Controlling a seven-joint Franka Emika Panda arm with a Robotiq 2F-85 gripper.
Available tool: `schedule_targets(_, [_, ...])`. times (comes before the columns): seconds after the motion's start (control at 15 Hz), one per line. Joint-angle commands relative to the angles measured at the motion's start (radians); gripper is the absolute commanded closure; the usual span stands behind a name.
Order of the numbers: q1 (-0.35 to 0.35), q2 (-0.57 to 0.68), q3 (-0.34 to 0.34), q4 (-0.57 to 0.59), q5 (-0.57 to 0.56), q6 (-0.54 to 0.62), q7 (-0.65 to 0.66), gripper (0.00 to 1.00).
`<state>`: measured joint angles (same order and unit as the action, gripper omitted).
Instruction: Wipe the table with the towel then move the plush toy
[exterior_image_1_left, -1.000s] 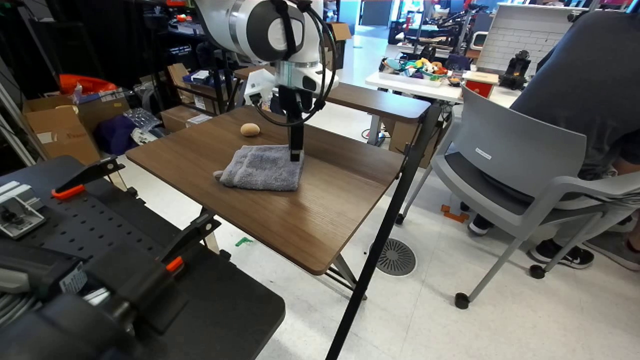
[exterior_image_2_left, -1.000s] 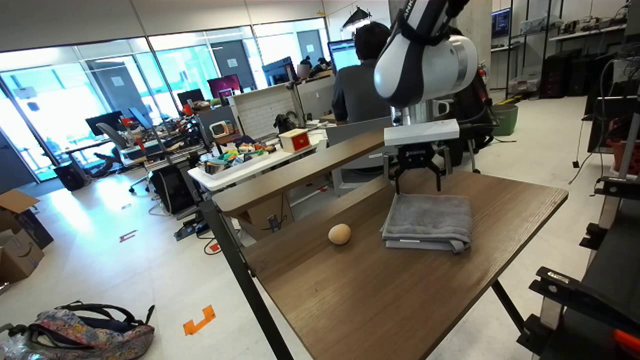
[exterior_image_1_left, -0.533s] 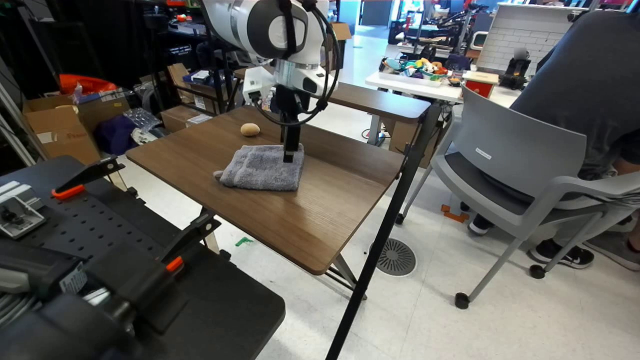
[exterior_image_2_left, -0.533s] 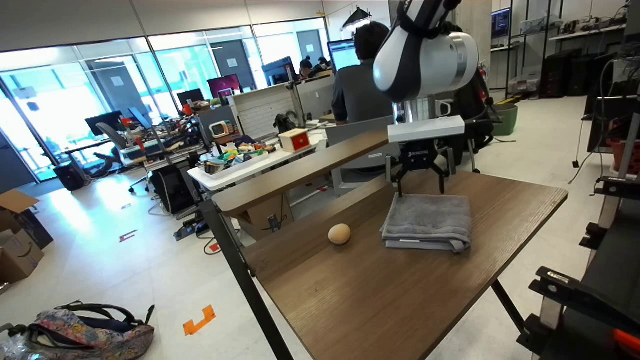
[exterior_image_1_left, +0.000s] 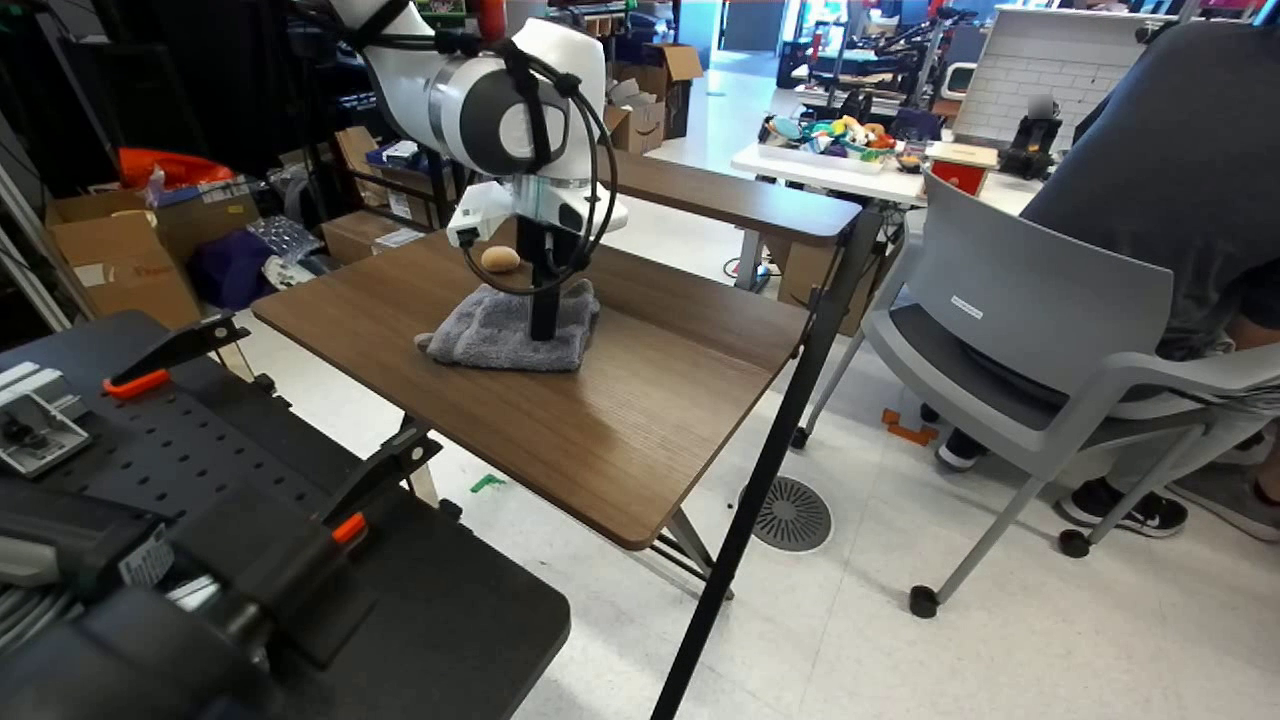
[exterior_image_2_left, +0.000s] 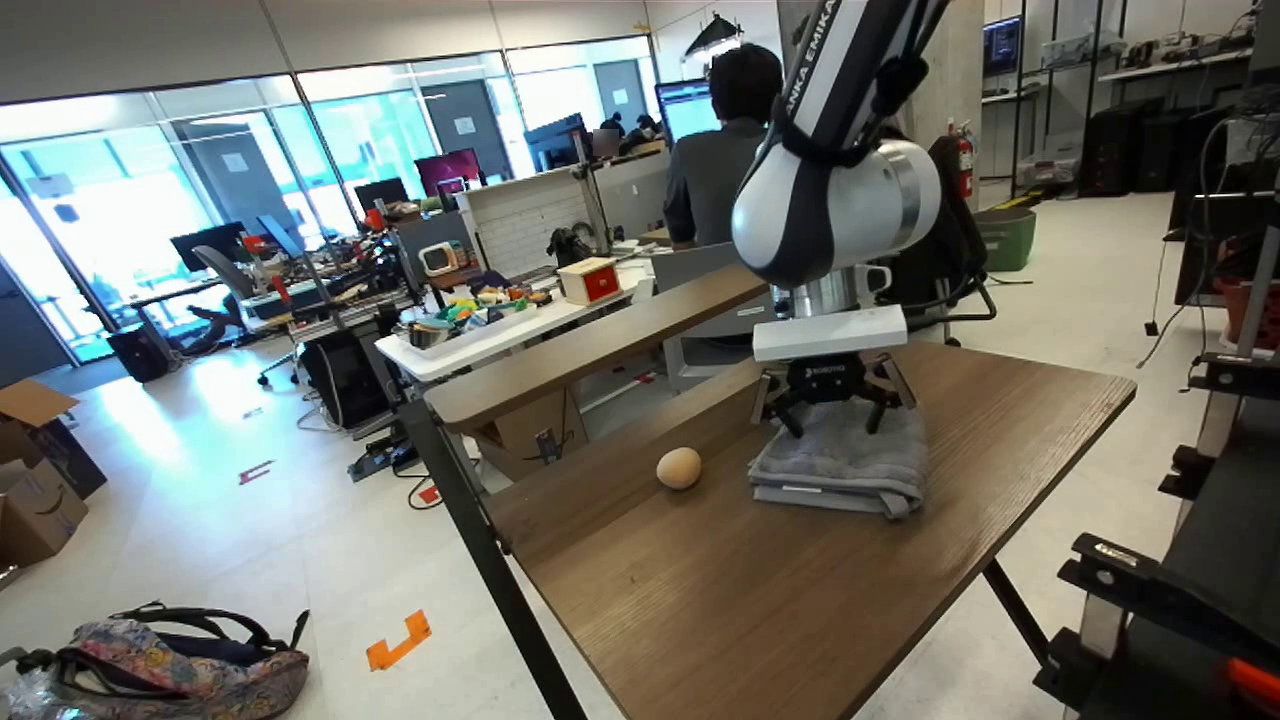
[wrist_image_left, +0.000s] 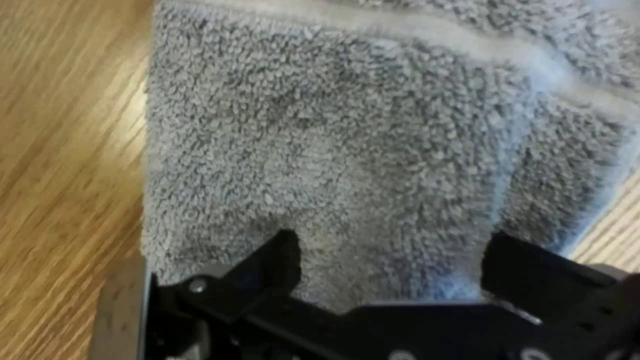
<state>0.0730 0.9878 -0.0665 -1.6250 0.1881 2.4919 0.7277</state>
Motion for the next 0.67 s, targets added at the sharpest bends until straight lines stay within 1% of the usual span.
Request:
schedule_targets(0.0, [0.058, 0.163, -0.071, 0.157, 0.012, 0.011, 0.165, 0.0])
schedule_targets(0.07, [0.055, 0.219, -0.091, 0.23, 0.006, -0.002, 0.215, 0.0])
schedule_targets(0.27, [0.045, 0.274, -0.138, 0.341, -0.01, -0.027, 0.355, 0.0])
schedule_targets(0.6, [0.002, 0.377, -0.198, 0.542, -0.022, -0.084, 0.608, 0.0])
